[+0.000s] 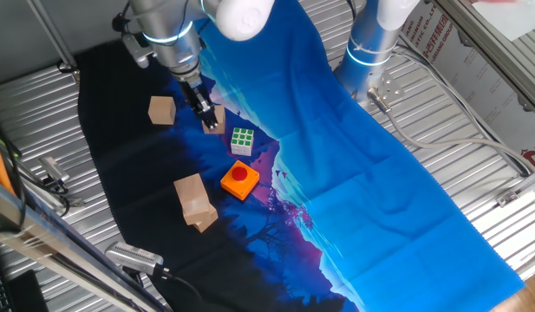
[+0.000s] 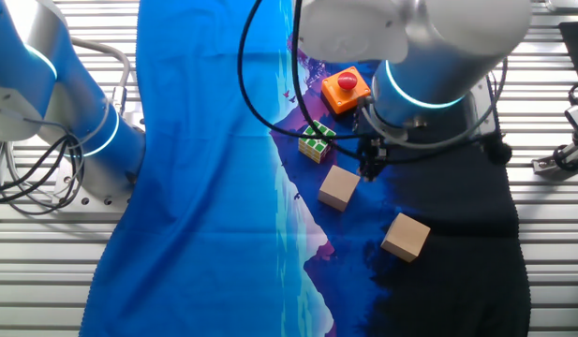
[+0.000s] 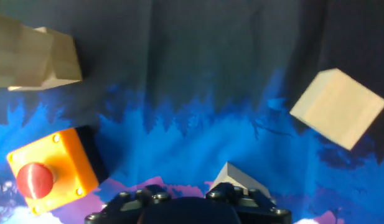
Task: Stack the blocks in a vertical line of five
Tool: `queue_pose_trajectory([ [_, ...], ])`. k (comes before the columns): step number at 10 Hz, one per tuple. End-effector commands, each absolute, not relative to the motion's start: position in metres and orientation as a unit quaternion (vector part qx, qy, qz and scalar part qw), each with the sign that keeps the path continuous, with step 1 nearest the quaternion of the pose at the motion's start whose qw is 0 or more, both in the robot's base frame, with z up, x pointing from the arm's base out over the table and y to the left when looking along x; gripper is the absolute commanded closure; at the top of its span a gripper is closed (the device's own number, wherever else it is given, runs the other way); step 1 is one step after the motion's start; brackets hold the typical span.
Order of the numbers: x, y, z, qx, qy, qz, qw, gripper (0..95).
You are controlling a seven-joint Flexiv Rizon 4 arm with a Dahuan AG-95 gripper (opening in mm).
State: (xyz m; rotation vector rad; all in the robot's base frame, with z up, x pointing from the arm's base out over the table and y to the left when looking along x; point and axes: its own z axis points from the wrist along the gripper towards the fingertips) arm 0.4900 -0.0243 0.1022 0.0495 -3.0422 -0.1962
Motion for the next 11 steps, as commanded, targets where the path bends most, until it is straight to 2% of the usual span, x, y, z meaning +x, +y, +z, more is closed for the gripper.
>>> queue_pose_trajectory([
  [1,0.485,-0.031,0.099,-0.031,-0.996,-0.073,0.051,0.0],
  [7,0.468,-0.058,0.077,-0.025,-0.995,-0.085,0.053,0.0],
  [10,0.466,-0.056,0.053,-0.038,-0.994,-0.089,0.053,0.0],
  [11,0.462,-0.054,0.047,-0.039,-0.994,-0.083,0.053,19.0],
])
